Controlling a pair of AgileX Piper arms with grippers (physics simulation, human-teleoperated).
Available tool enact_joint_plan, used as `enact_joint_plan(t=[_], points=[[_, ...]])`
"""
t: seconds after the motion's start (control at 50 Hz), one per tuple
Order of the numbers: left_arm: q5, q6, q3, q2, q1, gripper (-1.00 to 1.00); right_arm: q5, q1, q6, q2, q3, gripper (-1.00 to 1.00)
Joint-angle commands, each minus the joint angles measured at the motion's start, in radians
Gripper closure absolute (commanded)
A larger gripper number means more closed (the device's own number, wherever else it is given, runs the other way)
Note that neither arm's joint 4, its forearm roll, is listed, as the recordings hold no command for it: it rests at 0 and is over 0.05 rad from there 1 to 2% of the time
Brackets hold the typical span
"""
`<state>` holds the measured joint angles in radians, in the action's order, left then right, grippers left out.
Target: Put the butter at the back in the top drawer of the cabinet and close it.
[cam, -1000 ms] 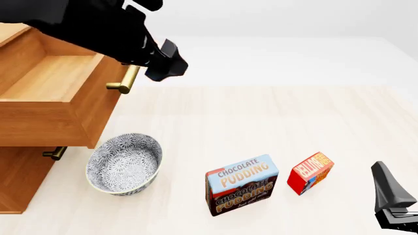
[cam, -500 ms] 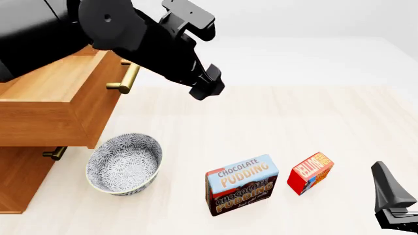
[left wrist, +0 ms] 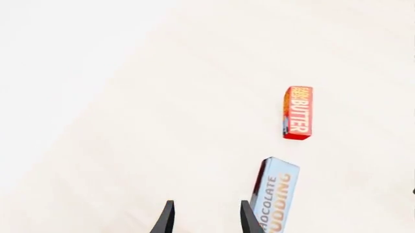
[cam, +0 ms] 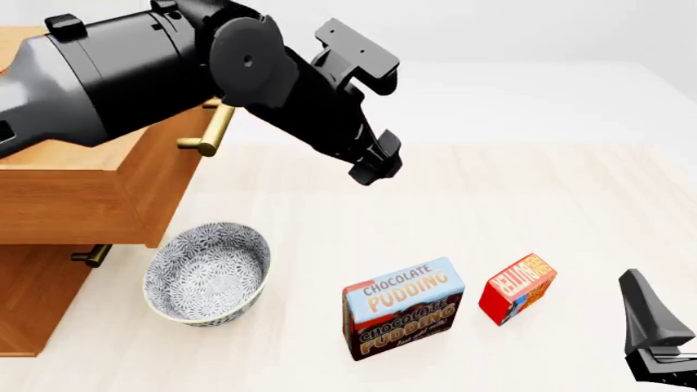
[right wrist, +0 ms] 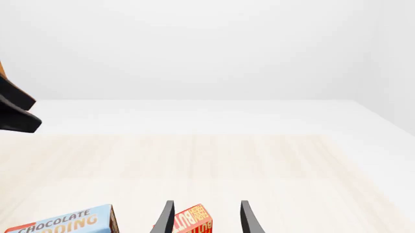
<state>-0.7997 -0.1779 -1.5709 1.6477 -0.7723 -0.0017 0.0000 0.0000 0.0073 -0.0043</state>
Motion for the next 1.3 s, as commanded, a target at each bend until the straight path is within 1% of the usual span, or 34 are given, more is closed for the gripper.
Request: enact_joint_plan(t=[0.02,0.36,0.58,0.66,0.68,0.7,0.74,0.76,0.9,0.98,1.02,1.06,1.18,1.22,1.3], points=[[0.006,0.005,-0.015,0.037,-0.021,-1.0,0.0,0.0,0.0,0.0,0.0,-1.0],[0.002,0.01,-0.077,0.116,-0.062,-1.0,0.0,0.0,0.0,0.0,0.0,-1.0],[-0.024,0.031,-0.182,0.215,-0.115,-1.0,0.0,0.0,0.0,0.0,0.0,-1.0],[-0.025,0.033,-0.202,0.237,-0.124,-1.0,0.0,0.0,0.0,0.0,0.0,-1.0],[-0.029,0.035,-0.213,0.243,-0.126,-1.0,0.0,0.0,0.0,0.0,0.0,-1.0],[-0.041,0.046,-0.244,0.266,-0.138,-1.0,0.0,0.0,0.0,0.0,0.0,-1.0],[-0.04,0.044,-0.246,0.27,-0.139,-1.0,0.0,0.0,0.0,0.0,0.0,-1.0],[-0.048,0.054,-0.266,0.287,-0.151,-1.0,0.0,0.0,0.0,0.0,0.0,-1.0],[-0.053,0.064,-0.297,0.328,-0.173,-1.0,0.0,0.0,0.0,0.0,0.0,-1.0],[-0.062,0.073,-0.331,0.362,-0.19,-1.0,0.0,0.0,0.0,0.0,0.0,-1.0],[-0.069,0.079,-0.353,0.38,-0.197,-1.0,0.0,0.0,0.0,0.0,0.0,-1.0],[-0.094,0.099,-0.403,0.415,-0.212,-1.0,0.0,0.0,0.0,0.0,0.0,-1.0],[-0.087,0.103,-0.426,0.454,-0.218,-1.0,0.0,0.0,0.0,0.0,0.0,-1.0],[-0.1,0.111,-0.453,0.472,-0.226,-1.0,0.0,0.0,0.0,0.0,0.0,-1.0],[-0.1,0.115,-0.462,0.488,-0.229,-1.0,0.0,0.0,0.0,0.0,0.0,-1.0]])
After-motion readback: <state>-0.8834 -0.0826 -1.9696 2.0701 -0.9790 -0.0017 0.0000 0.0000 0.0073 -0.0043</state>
